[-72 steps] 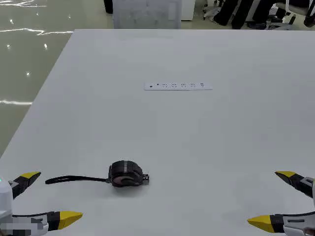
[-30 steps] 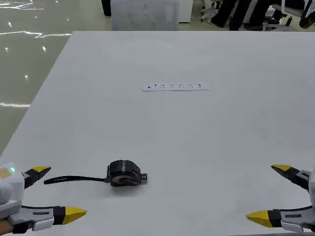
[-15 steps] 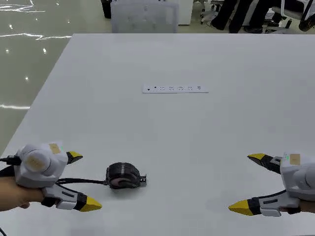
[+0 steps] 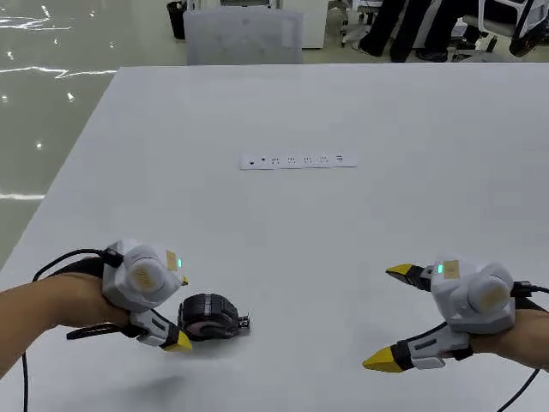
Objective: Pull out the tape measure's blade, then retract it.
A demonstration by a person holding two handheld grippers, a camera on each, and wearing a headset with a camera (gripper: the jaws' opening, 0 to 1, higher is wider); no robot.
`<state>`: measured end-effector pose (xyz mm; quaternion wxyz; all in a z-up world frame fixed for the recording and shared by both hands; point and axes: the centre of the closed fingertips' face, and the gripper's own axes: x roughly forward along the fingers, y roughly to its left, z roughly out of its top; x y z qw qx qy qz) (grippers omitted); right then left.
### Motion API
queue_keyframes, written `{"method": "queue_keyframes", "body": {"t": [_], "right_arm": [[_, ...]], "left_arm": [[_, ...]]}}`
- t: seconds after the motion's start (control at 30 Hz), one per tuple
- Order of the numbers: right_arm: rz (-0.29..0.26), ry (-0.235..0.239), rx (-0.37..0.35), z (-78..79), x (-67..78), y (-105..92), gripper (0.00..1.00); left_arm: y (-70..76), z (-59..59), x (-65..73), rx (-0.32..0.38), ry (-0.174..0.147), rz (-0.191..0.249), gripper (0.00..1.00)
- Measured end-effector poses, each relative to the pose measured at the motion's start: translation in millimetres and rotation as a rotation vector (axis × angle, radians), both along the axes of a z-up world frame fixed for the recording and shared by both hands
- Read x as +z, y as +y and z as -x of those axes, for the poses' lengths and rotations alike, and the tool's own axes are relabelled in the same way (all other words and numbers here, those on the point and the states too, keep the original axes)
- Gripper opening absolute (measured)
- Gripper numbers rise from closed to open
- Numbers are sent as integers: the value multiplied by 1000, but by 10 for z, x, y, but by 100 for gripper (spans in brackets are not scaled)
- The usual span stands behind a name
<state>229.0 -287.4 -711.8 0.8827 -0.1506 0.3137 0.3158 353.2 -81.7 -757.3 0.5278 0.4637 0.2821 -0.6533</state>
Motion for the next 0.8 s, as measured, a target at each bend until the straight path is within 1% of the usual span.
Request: {"method": "queue_keyframes", "body": {"t": [0.1, 0.2, 0.3, 0.33, 0.37, 0.4, 0.43, 0.47, 0.5, 0.57, 0.6, 0.63, 0.67, 0.7, 0.73, 0.77, 0.8], "right_arm": [[-3, 10, 22, -104, -33, 95, 96], [-1, 13, 55, -190, -54, 210, 96], [-4, 16, 72, -304, -77, 303, 96], [-5, 13, 74, -338, -77, 325, 96], [-8, 11, 78, -367, -75, 352, 95], [-19, 13, 95, -392, -71, 414, 95], [-26, 13, 108, -402, -67, 455, 95], [-25, 11, 129, -406, -67, 501, 94], [-23, 13, 136, -406, -72, 524, 94], [-23, 28, 159, -400, -102, 582, 92], [-22, 33, 166, -402, -119, 606, 91], [-19, 36, 174, -411, -142, 640, 90], [-17, 37, 176, -423, -163, 663, 90], [-14, 41, 179, -431, -187, 687, 90], [-6, 45, 181, -450, -228, 720, 89], [-1, 43, 181, -473, -258, 735, 88], [1, 35, 184, -502, -289, 767, 87]], "left_arm": [[-92, 27, -60, -17, 7, -12, 52], [-133, 8, -110, -4, 13, -28, 48], [-148, -19, -152, 16, 0, -44, 45], [-156, -10, -148, 7, -8, -44, 43], [-159, 19, -152, -20, -9, -47, 41], [-131, 90, -178, -74, 5, -67, 35], [-155, 35, -169, -66, -39, -51, 35], [-134, 56, -173, -111, -62, -61, 35], [-130, 75, -172, -146, -75, -63, 35], [-114, 114, -175, -166, -67, -68, 34], [-123, 88, -175, -135, -60, -70, 34], [-123, 62, -176, -73, -38, -63, 34], [-137, 41, -175, -43, -25, -57, 34], [-137, 50, -172, -31, -8, -50, 34], [-135, 48, -174, -62, -22, -54, 34], [-138, 56, -175, -74, -28, -55, 34], [-137, 62, -178, -69, -26, -57, 34]]}}
